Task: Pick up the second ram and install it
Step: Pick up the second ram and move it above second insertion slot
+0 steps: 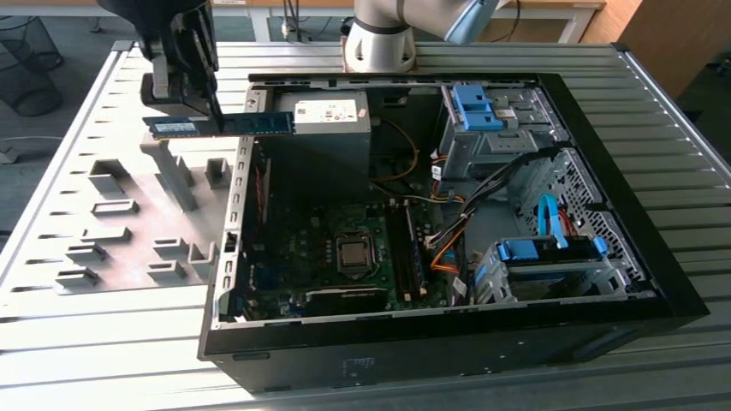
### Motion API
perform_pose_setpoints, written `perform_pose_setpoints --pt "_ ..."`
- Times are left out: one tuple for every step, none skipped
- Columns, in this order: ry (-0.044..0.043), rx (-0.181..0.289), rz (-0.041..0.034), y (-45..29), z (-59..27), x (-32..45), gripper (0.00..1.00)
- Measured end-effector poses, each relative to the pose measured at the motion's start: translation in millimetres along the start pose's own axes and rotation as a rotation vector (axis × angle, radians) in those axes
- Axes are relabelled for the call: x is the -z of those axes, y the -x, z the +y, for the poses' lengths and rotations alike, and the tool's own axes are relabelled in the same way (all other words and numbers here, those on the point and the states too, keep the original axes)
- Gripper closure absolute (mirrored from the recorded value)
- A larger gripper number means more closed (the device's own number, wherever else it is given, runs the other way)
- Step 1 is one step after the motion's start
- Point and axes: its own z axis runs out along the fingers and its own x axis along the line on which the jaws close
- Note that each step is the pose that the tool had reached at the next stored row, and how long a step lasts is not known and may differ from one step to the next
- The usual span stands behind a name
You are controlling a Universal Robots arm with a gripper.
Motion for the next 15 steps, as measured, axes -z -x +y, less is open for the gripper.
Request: perform_pose_setpoints --pt "-0.0001 0.000 -0.0001 0.0 -1.0 0.0 0.86" --pt "0.0000 0.000 0.0000 0.0 -2.0 0.0 0.86" --pt "-0.0001 0.000 -0.0001 0.0 -2.9 0.0 0.86" --pt "0.0000 0.000 0.0000 0.0 -3.8 0.0 0.86" --pt "0.0000 0.000 0.0000 0.0 -4.8 0.0 0.86" --pt "0.0000 0.000 0.0000 0.0 -5.8 0.1 0.86" --pt "0.0000 0.000 0.0000 0.0 -6.7 0.1 0.86" --pt "0.0000 0.000 0.0000 0.0 -7.5 0.1 0.86" --pt "0.0000 0.000 0.0000 0.0 -8.4 0.1 0.86" --pt "-0.0001 0.000 -0.0001 0.0 -9.3 0.1 0.86" --pt "0.0000 0.000 0.0000 0.0 -10.4 0.1 0.86" --pt "-0.0001 0.000 -0.0001 0.0 -11.3 0.1 0.86" --pt "0.0000 0.000 0.0000 0.0 -12.3 0.2 0.86" --pt "0.0000 0.000 0.0000 0.0 -13.4 0.1 0.86" --pt "0.0000 0.000 -0.0001 0.0 -14.4 0.1 0.86"
